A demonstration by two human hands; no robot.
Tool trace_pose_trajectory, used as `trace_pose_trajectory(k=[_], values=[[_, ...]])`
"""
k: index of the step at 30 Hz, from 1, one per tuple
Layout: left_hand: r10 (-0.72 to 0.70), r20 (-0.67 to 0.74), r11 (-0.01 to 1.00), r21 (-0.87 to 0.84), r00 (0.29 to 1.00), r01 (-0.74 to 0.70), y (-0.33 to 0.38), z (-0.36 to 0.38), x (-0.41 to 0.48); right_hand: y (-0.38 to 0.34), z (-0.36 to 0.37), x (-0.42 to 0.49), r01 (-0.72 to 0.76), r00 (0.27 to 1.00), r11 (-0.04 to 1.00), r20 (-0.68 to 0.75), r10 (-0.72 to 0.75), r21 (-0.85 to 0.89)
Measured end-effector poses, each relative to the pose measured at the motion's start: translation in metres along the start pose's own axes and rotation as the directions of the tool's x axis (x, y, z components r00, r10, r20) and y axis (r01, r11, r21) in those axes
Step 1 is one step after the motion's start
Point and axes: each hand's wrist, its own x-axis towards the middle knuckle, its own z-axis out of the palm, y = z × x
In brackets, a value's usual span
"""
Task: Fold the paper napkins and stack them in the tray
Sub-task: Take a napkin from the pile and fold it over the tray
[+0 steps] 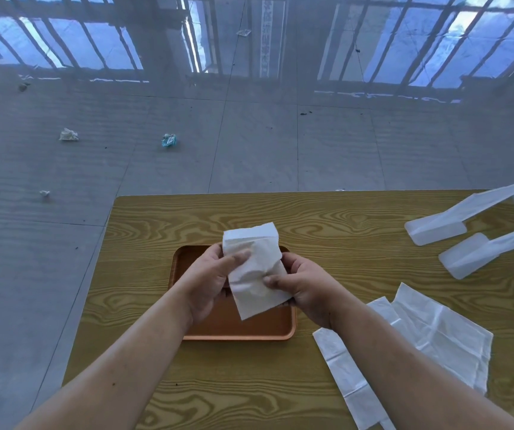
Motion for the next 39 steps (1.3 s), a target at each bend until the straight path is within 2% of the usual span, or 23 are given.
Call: trace_pose_trajectory(k=[2,4,10,15,18,21,23,26,28,30,33,36,39], values=[[-0.044,0.006,0.997,0.063,0.999,0.044,-0.004,-0.003,-0.001,-0.002,0.002,0.0,0.09,0.995,0.996,-0.038,-0.089,0.023],[-0.048,0.004,0.998,0.051,0.999,0.047,-0.009,-0.006,-0.002,-0.003,0.003,0.0,0.158,0.986,0.987,-0.043,-0.16,-0.031],[0.033,0.047,0.999,0.013,0.998,-0.034,-0.011,-0.005,-0.002,-0.007,0.01,-0.003,0.179,0.98,0.979,-0.067,-0.186,-0.101],[0.126,-0.016,0.992,0.032,0.992,-0.126,-0.006,-0.006,-0.003,-0.011,0.014,-0.005,0.239,0.961,0.965,-0.118,-0.252,-0.112],[0.009,-0.006,1.0,-0.021,1.0,-0.01,-0.003,-0.012,-0.005,-0.014,0.014,-0.011,0.207,0.978,0.978,0.001,-0.207,-0.016],[-0.162,0.041,0.955,-0.246,0.986,0.167,-0.002,-0.02,-0.005,-0.024,0.012,-0.02,0.128,0.976,0.99,0.168,-0.138,0.065],[-0.195,0.075,0.922,-0.326,0.978,0.209,-0.002,-0.022,-0.007,-0.028,0.006,-0.028,0.085,0.962,0.992,0.252,-0.106,0.096],[-0.162,0.123,0.94,-0.283,0.979,0.191,-0.004,-0.019,-0.007,-0.03,-0.003,-0.031,0.049,0.946,0.996,0.317,-0.069,0.07],[-0.122,0.056,0.955,-0.267,0.991,0.133,-0.001,-0.016,-0.007,-0.029,-0.008,-0.03,0.066,0.959,0.997,0.276,-0.056,-0.028],[-0.059,-0.067,0.973,-0.225,0.996,0.042,0.004,-0.017,-0.004,-0.026,-0.014,-0.028,0.081,0.985,0.981,0.162,-0.052,-0.175],[0.029,-0.245,0.991,-0.121,0.969,-0.06,0.012,-0.018,0.003,-0.015,-0.025,-0.028,0.068,0.998,0.919,0.024,-0.063,-0.389],[0.039,-0.25,0.991,-0.115,0.968,-0.069,0.016,-0.017,0.005,-0.007,-0.026,-0.029,0.037,0.999,0.921,0.032,-0.026,-0.388],[-0.001,-0.225,0.996,-0.083,0.974,-0.018,0.016,-0.017,0.003,-0.003,-0.021,-0.029,0.054,0.997,0.973,0.068,-0.039,-0.226]])
